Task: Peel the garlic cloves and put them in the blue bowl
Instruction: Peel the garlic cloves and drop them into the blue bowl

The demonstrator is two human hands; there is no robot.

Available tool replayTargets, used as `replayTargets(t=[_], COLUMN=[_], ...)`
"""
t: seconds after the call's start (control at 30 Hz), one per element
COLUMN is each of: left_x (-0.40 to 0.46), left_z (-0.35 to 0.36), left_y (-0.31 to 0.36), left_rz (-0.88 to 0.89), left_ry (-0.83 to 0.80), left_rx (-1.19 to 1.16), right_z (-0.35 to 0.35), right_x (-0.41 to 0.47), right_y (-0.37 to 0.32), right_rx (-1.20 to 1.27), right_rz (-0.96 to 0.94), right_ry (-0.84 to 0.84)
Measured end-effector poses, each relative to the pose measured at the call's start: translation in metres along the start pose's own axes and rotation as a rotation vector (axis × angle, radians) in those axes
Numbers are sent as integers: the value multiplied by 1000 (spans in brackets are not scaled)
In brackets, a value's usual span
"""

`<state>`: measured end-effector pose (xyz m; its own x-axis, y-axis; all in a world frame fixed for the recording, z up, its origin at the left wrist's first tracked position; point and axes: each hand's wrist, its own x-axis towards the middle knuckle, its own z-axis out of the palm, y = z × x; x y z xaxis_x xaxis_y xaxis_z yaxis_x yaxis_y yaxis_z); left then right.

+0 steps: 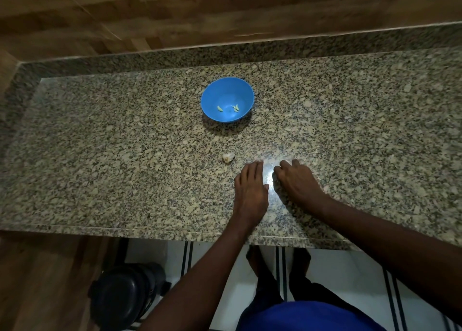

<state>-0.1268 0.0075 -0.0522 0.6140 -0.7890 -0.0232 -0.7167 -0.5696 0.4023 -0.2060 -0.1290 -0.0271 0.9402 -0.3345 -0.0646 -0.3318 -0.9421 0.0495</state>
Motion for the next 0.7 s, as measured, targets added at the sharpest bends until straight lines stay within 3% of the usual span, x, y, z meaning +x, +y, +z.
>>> replayTargets(t=[0.13,0.33,0.5,0.7], left_x=[0,2,1,2], left_z=[5,7,9,8], left_y=[-2,1,2,2], left_rz=[12,-8,-9,-9], left_ry=[-15,-7,-3,-11], left_rx=[50,78,86,87], right_z=[-8,-10,-6,-11], right_x=[3,5,10,24], right_y=[6,38,45,52], right_rx=[123,760,830,836], right_rz=[47,407,462,397], right_ry=[-7,-1,-88,-263])
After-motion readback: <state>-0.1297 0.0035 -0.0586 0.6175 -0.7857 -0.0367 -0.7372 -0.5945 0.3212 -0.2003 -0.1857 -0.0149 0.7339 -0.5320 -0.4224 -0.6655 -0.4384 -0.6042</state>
